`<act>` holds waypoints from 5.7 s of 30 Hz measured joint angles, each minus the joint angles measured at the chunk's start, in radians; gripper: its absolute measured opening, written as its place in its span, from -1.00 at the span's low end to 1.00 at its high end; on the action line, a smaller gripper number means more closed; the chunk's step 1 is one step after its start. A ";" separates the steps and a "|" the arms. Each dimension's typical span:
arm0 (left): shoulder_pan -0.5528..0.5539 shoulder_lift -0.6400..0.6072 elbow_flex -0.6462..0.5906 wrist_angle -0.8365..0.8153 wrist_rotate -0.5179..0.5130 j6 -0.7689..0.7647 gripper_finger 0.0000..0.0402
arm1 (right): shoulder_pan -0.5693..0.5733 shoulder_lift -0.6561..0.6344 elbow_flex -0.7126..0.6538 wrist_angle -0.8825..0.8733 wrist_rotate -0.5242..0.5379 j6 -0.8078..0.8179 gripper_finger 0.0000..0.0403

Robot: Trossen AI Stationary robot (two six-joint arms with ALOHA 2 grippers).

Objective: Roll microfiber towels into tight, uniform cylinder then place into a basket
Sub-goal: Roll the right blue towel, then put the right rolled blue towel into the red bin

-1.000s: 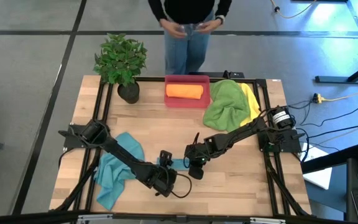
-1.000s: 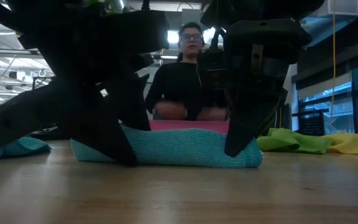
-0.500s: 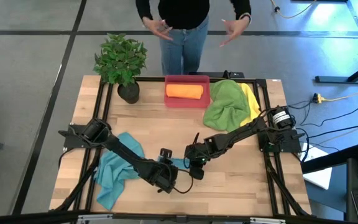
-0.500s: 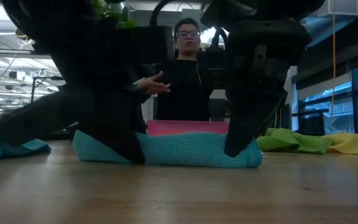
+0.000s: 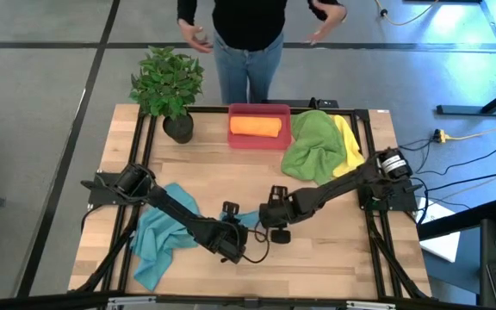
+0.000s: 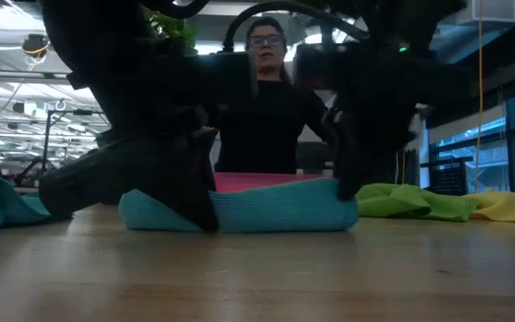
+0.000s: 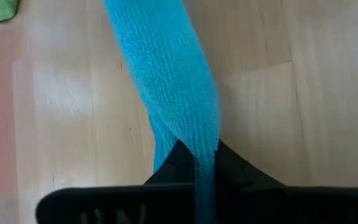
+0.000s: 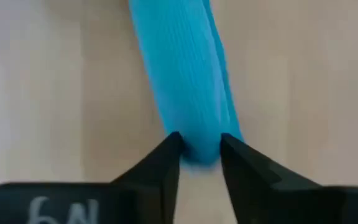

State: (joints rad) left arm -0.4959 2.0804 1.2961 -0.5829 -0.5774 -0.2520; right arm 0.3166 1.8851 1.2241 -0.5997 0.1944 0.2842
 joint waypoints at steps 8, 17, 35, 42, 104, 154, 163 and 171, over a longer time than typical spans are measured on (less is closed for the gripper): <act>0.001 0.000 -0.001 0.003 0.008 -0.001 -0.97 | 0.080 0.000 0.044 -0.069 0.119 -0.034 0.09; 0.001 0.000 -0.001 0.004 0.010 -0.002 -0.97 | 0.195 0.005 -0.053 0.266 0.279 -0.249 0.26; 0.003 0.000 -0.001 0.007 0.014 -0.003 -0.97 | 0.159 0.070 -0.182 0.439 0.365 -0.318 0.07; 0.003 -0.001 -0.001 0.007 0.027 -0.001 -0.97 | 0.159 0.081 -0.182 0.440 0.352 -0.315 -0.53; 0.451 -0.369 0.014 -0.169 -0.041 0.487 -0.98 | -0.251 -0.337 -0.113 0.000 0.275 -0.438 -0.89; 0.908 -0.253 -0.018 0.250 0.262 0.791 -0.98 | -0.806 -0.401 -0.442 0.665 -0.013 -0.865 -0.89; 0.962 -0.213 -0.021 0.256 0.288 0.884 -0.98 | -0.873 -0.205 -0.395 0.725 -0.101 -0.969 -0.89; 0.976 -0.185 -0.021 0.232 0.301 0.965 -0.98 | -0.877 -0.119 -0.329 0.711 -0.100 -0.998 -0.89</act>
State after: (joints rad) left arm 0.4801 1.8957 1.2746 -0.3505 -0.2764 0.7130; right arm -0.5602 1.7664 0.8954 0.1113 0.0941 -0.7141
